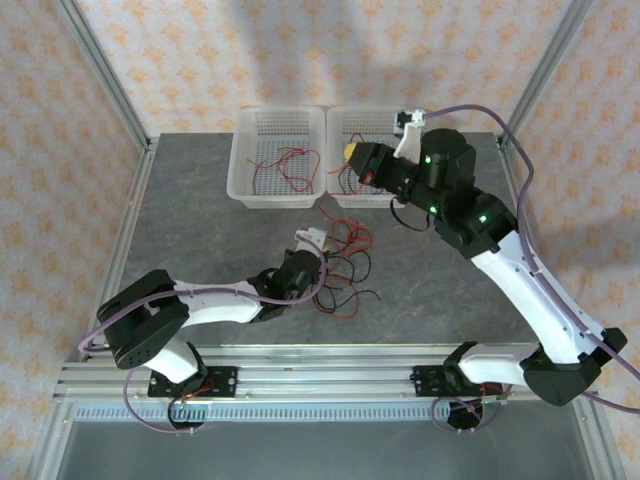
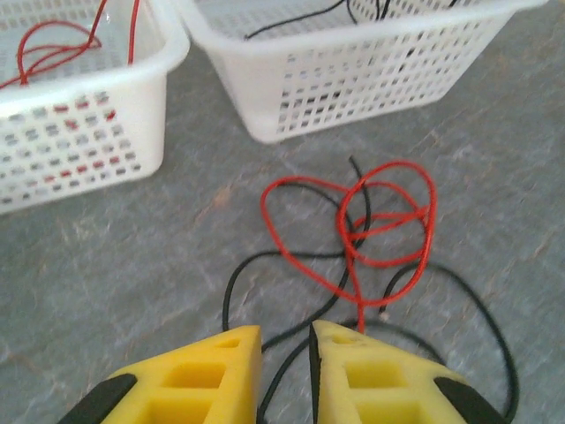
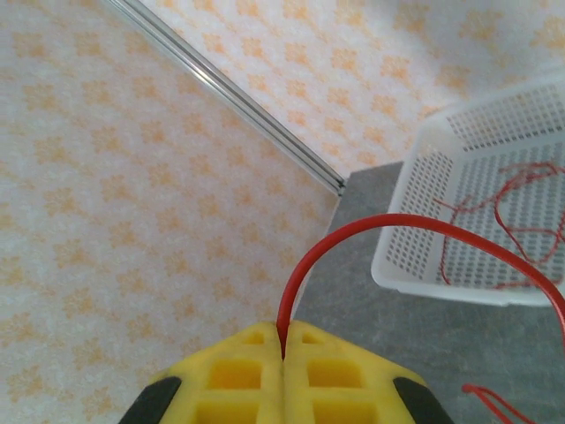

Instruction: Untangle the cables

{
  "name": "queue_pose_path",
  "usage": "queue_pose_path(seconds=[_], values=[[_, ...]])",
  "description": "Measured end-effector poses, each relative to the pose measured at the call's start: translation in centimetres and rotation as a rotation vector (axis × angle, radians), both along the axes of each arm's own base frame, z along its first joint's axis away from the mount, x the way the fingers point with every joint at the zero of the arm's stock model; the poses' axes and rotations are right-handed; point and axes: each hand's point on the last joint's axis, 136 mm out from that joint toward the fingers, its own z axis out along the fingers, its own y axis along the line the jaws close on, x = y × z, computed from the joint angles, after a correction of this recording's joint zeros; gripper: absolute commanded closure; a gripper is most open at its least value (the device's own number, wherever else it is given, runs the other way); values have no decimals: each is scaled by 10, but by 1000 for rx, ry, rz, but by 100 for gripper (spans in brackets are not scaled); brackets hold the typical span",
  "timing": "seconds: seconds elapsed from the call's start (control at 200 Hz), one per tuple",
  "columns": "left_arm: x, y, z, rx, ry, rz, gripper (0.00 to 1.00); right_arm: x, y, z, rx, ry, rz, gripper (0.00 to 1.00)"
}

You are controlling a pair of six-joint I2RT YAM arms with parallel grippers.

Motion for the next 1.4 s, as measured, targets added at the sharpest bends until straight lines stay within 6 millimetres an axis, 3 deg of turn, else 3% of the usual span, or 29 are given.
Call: queue_pose_path(seconds=[0.12, 0.42, 0.616, 0.726, 0.956, 1.171, 1.401], values=[[-10, 13, -5, -16, 13, 11, 68, 9, 7, 20, -2, -40, 5, 100], [-30, 40, 20, -138, -38, 38, 38, 49, 41, 47, -46, -132, 31, 100], [-37, 53, 35, -195, -70, 59, 21, 79, 67, 47, -115, -221, 58, 100], [-40, 58, 43, -229, -87, 65, 17, 98, 85, 40, -165, -278, 82, 100], [-46, 67, 52, -268, -108, 71, 15, 145, 127, -3, -281, -363, 135, 100], [-51, 73, 61, -319, -120, 81, 14, 189, 159, -76, -386, -351, 160, 100], [-57, 83, 69, -359, -125, 99, 13, 227, 176, -158, -473, -274, 140, 100]])
